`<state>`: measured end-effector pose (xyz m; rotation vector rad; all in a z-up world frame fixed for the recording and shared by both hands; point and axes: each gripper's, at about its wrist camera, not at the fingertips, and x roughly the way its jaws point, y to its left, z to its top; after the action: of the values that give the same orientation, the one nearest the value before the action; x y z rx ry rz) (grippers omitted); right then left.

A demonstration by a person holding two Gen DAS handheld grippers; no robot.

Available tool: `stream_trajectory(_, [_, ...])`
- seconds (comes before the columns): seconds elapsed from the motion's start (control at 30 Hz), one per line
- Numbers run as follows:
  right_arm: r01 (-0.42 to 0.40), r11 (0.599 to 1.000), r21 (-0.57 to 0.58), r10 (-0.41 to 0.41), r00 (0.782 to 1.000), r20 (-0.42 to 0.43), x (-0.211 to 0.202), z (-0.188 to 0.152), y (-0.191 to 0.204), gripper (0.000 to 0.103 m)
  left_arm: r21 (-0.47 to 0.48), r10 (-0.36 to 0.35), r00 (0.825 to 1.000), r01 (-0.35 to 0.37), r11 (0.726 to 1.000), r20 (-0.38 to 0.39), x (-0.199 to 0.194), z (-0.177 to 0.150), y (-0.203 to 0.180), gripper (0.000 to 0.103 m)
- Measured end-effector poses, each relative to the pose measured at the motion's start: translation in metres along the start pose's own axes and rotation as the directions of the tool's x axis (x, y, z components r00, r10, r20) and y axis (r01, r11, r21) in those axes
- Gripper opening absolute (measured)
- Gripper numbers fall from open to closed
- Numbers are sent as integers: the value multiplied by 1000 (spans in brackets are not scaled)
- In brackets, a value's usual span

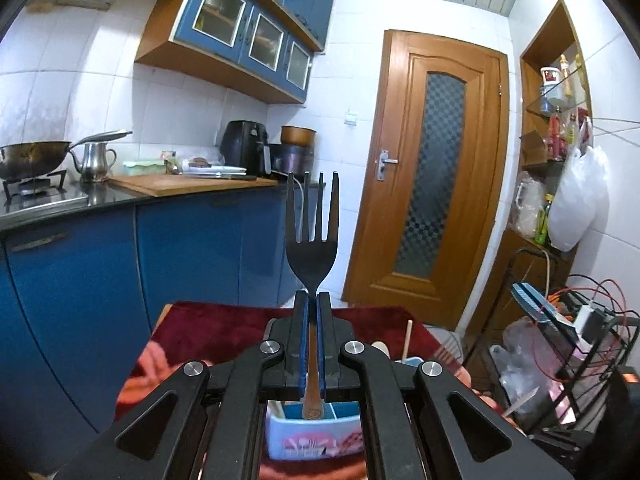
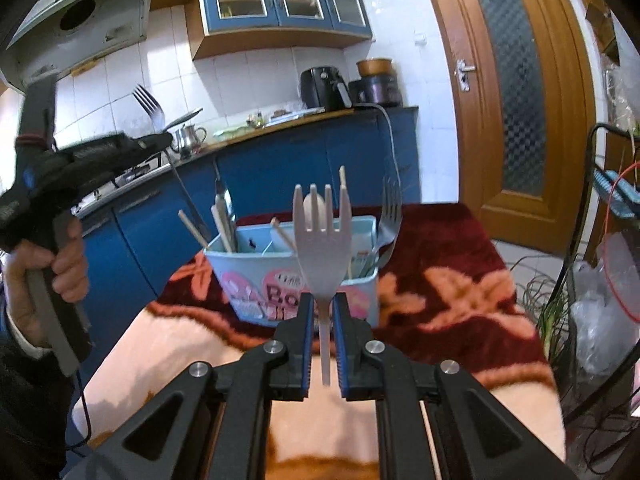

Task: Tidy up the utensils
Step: 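Lift the silver fork with the left tool while the right tool lifts the white fork over the box, then lower both forks into the blue box and open both tools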

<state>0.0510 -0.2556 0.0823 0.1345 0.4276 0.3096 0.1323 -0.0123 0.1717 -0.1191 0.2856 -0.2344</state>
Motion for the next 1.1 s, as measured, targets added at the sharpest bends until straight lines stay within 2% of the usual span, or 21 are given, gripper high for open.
stream_trajectory(0.27, [43,999,-19,-41,995,86,3,31,-5,11,6,23,999,-23,1000,-47,40,-21,-2,3])
stream_trajectory(0.57, [63,997,-41,-56,988,145,34,66,1,11,6,26,995,-26,1000,-91,63,-42,0,3])
stream_trajectory(0.63, [77,996,-50,-69,988,138,45,70,2,11,11,25,995,-24,1000,-96,66,-44,0,3])
stream_trajectory(0.87, [79,995,-55,-77,996,35,88,67,2,10,14,0,992,1,1000,-126,70,-54,-1,3])
stream_trajectory(1.1, [66,998,-10,-66,998,-1,95,56,-6,10,35,-9,987,15,999,-159,69,-60,-6,6])
